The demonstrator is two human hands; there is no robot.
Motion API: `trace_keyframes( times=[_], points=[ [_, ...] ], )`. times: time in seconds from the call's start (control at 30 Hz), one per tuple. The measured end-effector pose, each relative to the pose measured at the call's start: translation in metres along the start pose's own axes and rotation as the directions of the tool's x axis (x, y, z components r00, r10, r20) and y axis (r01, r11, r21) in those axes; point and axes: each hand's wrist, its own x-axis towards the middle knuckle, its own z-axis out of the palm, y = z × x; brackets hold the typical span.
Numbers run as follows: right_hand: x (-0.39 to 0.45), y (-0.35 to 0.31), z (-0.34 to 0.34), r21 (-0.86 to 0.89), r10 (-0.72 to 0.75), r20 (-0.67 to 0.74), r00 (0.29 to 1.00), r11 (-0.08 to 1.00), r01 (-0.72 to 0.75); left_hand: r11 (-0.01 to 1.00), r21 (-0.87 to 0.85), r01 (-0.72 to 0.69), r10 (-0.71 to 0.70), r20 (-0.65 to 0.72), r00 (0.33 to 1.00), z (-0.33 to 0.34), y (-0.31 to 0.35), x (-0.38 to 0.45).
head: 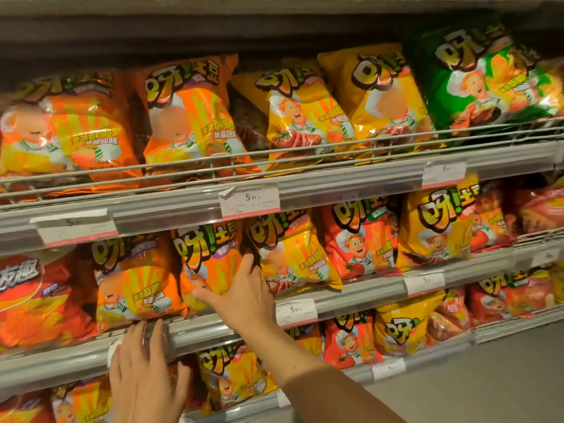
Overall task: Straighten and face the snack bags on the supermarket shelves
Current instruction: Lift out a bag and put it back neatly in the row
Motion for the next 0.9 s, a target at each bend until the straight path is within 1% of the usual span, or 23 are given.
trace_keyframes(
  times=[0.07,0.13,0.2,0.27,0.37,0.43,0.5,0.57,0.67,0.73,0.8,0.87,0.9],
  points=[
    [-0.006,0.011,-0.008,-0.013,-0.075,0.072,0.995,0.997,0.076,1.0,-0.031,0.008,-0.008,-0.008,1.0,-0.002,0.016,-0.003],
    [-0.013,0.026,-0.016,-0.054,-0.182,0.135,0.974,0.98,0.191,0.996,-0.086,0.018,-0.019,-0.015,1.0,-0.003,0.036,-0.004],
    [-0.021,0.043,-0.025,-0.037,-0.254,0.158,0.954,0.964,0.262,0.986,-0.165,0.008,-0.016,-0.047,0.999,-0.002,0.058,-0.004],
    [-0.028,0.062,-0.036,0.026,-0.294,0.111,0.95,0.956,0.293,0.959,-0.278,-0.048,0.023,-0.09,0.996,-0.003,0.083,-0.003],
    [-0.039,0.091,-0.066,0.226,-0.327,-0.051,0.944,0.917,0.33,0.849,-0.501,-0.169,0.119,-0.13,0.984,-0.005,0.127,0.003],
    [-0.042,0.118,-0.093,0.285,-0.273,-0.195,0.942,0.903,0.32,0.77,-0.607,-0.198,0.146,-0.134,0.98,-0.007,0.161,0.007],
    [-0.04,0.149,-0.124,0.279,-0.178,-0.345,0.922,0.918,0.282,0.711,-0.668,-0.221,0.183,-0.128,0.975,-0.008,0.197,0.008],
    [-0.037,0.18,-0.156,0.291,-0.085,-0.462,0.883,0.926,0.242,0.67,-0.705,-0.234,0.218,-0.114,0.969,-0.006,0.232,0.01],
    [-0.032,0.217,-0.202,0.296,0.023,-0.605,0.796,0.934,0.199,0.615,-0.77,-0.17,0.207,-0.05,0.977,0.001,0.282,0.018],
    [-0.027,0.234,-0.23,0.315,0.081,-0.664,0.743,0.932,0.179,0.6,-0.793,-0.105,0.173,0.001,0.985,0.007,0.31,0.027],
    [-0.021,0.247,-0.255,0.292,0.097,-0.705,0.702,0.943,0.162,0.601,-0.799,-0.014,0.119,0.072,0.99,0.014,0.327,0.038],
    [-0.013,0.254,-0.273,0.246,0.076,-0.713,0.697,0.958,0.147,0.613,-0.787,0.072,0.072,0.147,0.987,0.021,0.335,0.049],
    [-0.008,0.257,-0.28,0.236,0.075,-0.694,0.716,0.963,0.128,0.622,-0.776,0.103,0.054,0.173,0.983,0.023,0.336,0.055]
  ],
)
